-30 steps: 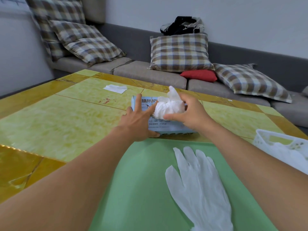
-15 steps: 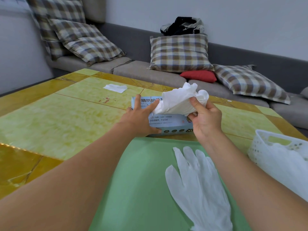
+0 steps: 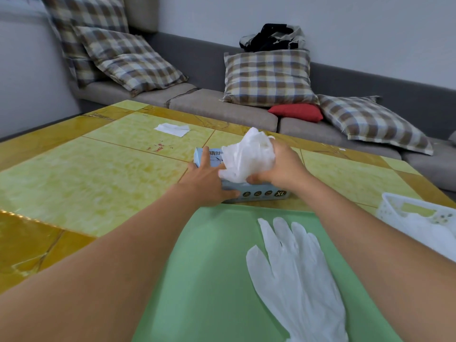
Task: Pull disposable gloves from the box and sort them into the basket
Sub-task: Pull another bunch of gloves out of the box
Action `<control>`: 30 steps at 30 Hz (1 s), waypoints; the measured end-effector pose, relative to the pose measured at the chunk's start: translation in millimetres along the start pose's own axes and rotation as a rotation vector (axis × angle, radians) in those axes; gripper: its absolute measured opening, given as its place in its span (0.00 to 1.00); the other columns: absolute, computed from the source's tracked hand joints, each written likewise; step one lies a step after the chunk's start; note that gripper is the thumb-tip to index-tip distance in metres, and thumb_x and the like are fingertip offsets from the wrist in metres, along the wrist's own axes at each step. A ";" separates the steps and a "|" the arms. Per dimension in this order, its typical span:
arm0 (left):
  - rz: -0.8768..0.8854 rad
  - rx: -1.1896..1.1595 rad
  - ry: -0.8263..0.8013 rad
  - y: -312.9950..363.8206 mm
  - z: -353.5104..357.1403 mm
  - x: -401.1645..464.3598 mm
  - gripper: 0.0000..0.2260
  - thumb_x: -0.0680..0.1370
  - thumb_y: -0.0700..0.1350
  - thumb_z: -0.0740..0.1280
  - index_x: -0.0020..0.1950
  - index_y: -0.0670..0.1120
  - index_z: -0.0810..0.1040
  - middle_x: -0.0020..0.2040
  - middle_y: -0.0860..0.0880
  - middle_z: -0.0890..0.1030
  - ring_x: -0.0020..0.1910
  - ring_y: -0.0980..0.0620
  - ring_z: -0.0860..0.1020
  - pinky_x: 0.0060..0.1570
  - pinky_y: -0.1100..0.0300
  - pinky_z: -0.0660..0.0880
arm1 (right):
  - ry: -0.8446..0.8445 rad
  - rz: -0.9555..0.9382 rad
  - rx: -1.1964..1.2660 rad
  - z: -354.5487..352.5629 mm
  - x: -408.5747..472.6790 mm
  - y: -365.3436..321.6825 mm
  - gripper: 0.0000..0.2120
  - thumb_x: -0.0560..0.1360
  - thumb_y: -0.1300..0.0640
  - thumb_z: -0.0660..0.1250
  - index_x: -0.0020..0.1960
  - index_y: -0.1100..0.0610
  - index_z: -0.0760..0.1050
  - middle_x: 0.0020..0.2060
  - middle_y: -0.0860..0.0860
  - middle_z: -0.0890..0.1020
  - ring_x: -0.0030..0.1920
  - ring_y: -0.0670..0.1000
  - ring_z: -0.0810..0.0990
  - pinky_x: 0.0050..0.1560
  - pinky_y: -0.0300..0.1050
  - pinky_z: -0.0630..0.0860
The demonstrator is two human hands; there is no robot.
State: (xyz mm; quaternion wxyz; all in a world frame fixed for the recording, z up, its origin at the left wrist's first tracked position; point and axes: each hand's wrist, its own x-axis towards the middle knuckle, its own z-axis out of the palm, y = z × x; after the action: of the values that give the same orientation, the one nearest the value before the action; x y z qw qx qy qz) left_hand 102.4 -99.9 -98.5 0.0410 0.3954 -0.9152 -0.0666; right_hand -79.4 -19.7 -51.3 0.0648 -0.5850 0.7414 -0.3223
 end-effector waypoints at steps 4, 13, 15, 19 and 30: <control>-0.029 -0.083 0.028 -9.8 10.9 7.8 0.37 0.74 0.73 0.59 0.79 0.62 0.55 0.82 0.50 0.48 0.76 0.35 0.60 0.73 0.42 0.62 | 0.122 0.127 0.166 10.2 17.9 0.6 0.09 0.71 0.63 0.71 0.34 0.56 0.75 0.31 0.48 0.77 0.37 0.50 0.73 0.33 0.42 0.66; -0.124 -0.149 -0.039 -6.8 -0.8 0.8 0.41 0.75 0.73 0.61 0.82 0.59 0.49 0.83 0.53 0.44 0.77 0.33 0.58 0.74 0.41 0.62 | 0.386 0.317 1.096 -19.5 9.9 8.2 0.13 0.77 0.71 0.57 0.44 0.59 0.77 0.38 0.56 0.80 0.33 0.56 0.77 0.30 0.47 0.75; -0.119 -0.127 -0.044 -3.3 -2.5 -0.8 0.40 0.75 0.72 0.61 0.82 0.59 0.49 0.83 0.53 0.44 0.77 0.33 0.58 0.74 0.41 0.61 | 0.372 0.299 1.136 -24.0 12.7 8.6 0.12 0.79 0.71 0.59 0.48 0.58 0.77 0.41 0.55 0.81 0.36 0.54 0.79 0.32 0.49 0.80; -0.113 -0.112 -0.034 -2.7 -2.2 -0.4 0.37 0.76 0.71 0.61 0.80 0.61 0.53 0.83 0.52 0.45 0.76 0.32 0.59 0.73 0.41 0.61 | 0.346 0.196 1.173 -38.0 17.1 -2.7 0.11 0.80 0.69 0.61 0.49 0.55 0.77 0.47 0.54 0.82 0.47 0.56 0.80 0.40 0.53 0.82; -0.151 -0.175 0.070 -9.5 -2.2 -1.1 0.36 0.75 0.67 0.67 0.78 0.63 0.54 0.82 0.52 0.50 0.72 0.33 0.65 0.65 0.42 0.70 | 0.282 -0.069 1.288 -97.0 -3.8 -49.9 0.11 0.80 0.71 0.61 0.54 0.57 0.76 0.44 0.49 0.85 0.53 0.54 0.83 0.53 0.52 0.82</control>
State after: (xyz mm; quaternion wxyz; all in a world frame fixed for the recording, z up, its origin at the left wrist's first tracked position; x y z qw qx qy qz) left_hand 110.3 -105.8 -97.8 0.1022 0.4601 -0.8715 -0.1355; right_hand -82.9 17.4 51.3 0.2939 -0.4048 0.3827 -0.7767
